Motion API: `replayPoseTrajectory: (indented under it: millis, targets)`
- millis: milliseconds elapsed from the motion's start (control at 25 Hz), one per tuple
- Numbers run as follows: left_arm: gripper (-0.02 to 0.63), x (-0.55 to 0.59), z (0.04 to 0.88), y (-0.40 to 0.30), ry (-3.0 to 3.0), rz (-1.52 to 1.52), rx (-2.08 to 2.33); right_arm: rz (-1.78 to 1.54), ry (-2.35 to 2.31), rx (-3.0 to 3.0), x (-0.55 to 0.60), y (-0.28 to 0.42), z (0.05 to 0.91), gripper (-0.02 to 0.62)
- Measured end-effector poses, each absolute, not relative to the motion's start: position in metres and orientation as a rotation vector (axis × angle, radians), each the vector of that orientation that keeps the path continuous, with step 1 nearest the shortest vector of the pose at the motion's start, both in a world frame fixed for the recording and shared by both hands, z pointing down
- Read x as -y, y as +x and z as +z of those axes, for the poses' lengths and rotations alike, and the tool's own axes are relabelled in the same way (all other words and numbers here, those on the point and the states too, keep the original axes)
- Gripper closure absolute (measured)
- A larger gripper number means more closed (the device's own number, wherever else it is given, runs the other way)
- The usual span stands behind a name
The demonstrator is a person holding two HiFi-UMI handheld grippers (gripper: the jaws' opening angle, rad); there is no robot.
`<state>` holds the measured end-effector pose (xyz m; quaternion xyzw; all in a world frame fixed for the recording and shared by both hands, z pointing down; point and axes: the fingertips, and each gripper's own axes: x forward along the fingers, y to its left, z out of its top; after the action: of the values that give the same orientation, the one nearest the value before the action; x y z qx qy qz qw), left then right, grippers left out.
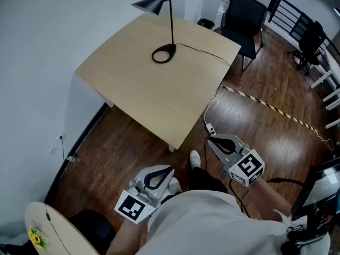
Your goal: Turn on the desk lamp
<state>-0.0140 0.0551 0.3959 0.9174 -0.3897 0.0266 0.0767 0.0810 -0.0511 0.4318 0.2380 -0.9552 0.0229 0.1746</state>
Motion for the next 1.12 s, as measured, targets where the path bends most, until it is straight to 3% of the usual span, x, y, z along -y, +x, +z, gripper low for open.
replayPoseTrajectory:
  millis: [400,1120]
  targets:
    - [0.591,0.036,0.393,-0.081,2.629,0.102,1.404,0.028,0.599,2.705,0.228,0.006,0.474,0.592]
    - [0.591,0.171,0.409,-0.107,2.338,0.148,1.614,0.042,0.559,2.632,0.525,-0.094,0.575,0.592]
